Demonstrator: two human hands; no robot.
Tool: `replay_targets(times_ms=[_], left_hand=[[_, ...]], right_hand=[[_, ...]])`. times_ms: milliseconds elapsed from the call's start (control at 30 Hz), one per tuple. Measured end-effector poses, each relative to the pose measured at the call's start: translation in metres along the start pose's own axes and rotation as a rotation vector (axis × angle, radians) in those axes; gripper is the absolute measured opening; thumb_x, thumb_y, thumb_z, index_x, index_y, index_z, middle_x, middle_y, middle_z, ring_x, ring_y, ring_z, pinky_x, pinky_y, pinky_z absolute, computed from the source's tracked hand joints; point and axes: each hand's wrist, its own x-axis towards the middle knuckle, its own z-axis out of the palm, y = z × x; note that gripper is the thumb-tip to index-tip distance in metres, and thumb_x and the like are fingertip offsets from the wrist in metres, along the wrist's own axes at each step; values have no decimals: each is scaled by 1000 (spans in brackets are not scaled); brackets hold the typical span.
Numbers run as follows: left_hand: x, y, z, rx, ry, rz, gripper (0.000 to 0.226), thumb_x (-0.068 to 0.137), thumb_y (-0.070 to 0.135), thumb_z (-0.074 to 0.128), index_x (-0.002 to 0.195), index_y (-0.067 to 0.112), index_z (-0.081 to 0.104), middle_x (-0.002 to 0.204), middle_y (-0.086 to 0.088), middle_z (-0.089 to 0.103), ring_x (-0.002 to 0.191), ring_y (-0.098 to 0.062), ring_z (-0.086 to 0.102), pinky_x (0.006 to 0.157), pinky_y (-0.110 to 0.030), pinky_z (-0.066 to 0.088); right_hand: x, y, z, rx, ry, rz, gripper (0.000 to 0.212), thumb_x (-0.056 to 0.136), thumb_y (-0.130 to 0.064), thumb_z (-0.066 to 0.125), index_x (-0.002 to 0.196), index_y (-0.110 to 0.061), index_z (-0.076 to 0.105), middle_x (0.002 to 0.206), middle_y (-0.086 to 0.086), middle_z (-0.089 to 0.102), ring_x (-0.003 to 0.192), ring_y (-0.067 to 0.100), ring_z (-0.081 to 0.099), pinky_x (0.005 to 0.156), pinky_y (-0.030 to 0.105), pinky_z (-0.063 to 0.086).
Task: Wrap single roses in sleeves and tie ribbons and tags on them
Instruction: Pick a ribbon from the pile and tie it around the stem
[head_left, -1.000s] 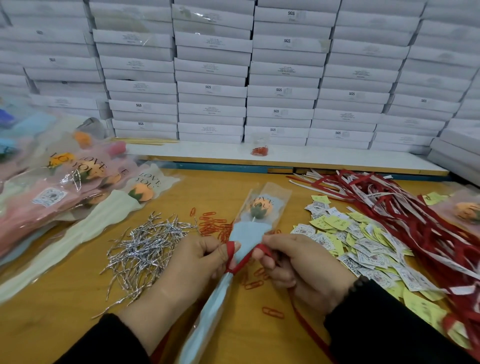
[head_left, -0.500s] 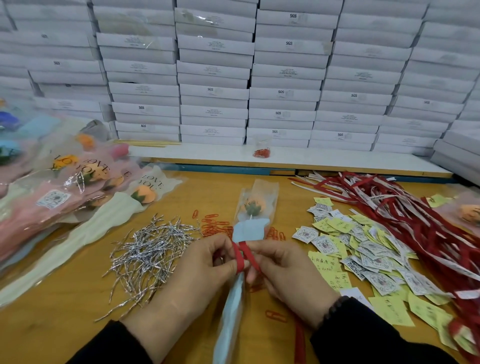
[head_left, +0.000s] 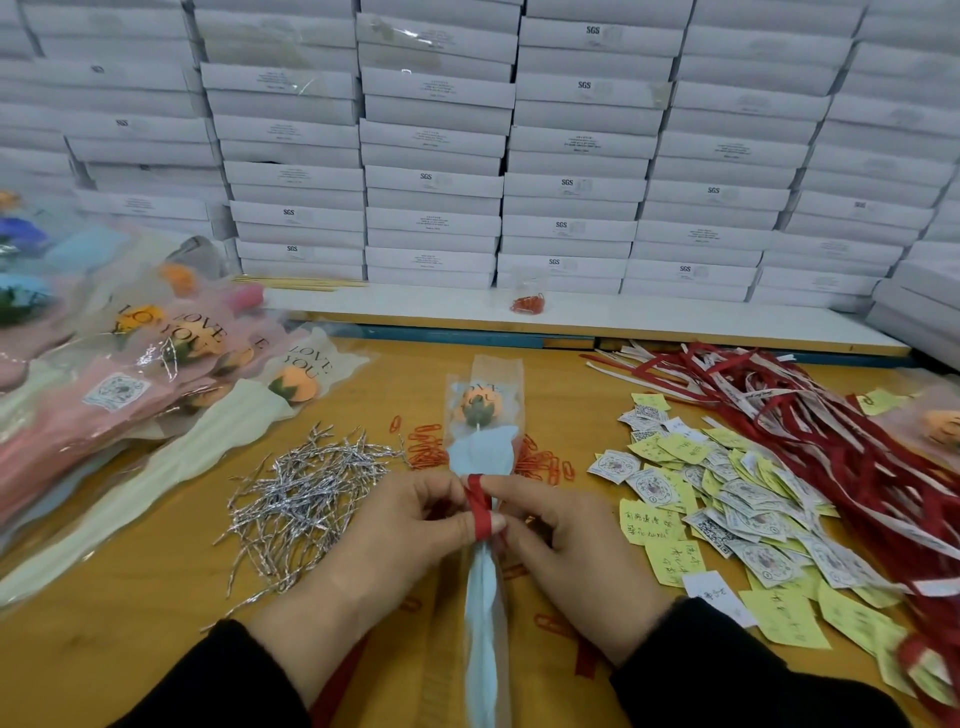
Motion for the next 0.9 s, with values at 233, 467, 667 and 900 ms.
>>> replay_targets(times_ms=[233,467,667,900], left_hand=[[-1,-1,-3,19,-35,-3,14,83,3,64,83,-11,62,62,-9,53,49,-5,42,50,-14,34],[-2,-6,-5,91,-80,-91,12,87,10,62,78,4,58,77,-35,57,59,-24,39,61,-36,31],[-3,-5,-1,90,-41,-74,13,90,3,55,77,7,52,53,-7,54,47,-16,45,48,-20,33],[-4,-5,-4,121,2,-159,13,92,13,51,81,8,49,55,-8,62,52,-17,45,53,-27,36]], right_hand=[[1,2,0,-91,40,-174,32,88,-9,57,117,-19,66,108,-16,64,105,-2,56,88,11,46],[3,4,2,-113,-61,-28,14,90,-13,57,91,-26,52,69,-6,63,68,4,61,67,24,50],[5,4,-1,-47,-38,57,19,87,-13,60,79,-26,49,73,-4,62,69,9,61,70,37,53],[4,3,-8,-30,-4,132,10,88,-19,59,81,-20,51,73,-5,60,53,19,51,58,37,44]])
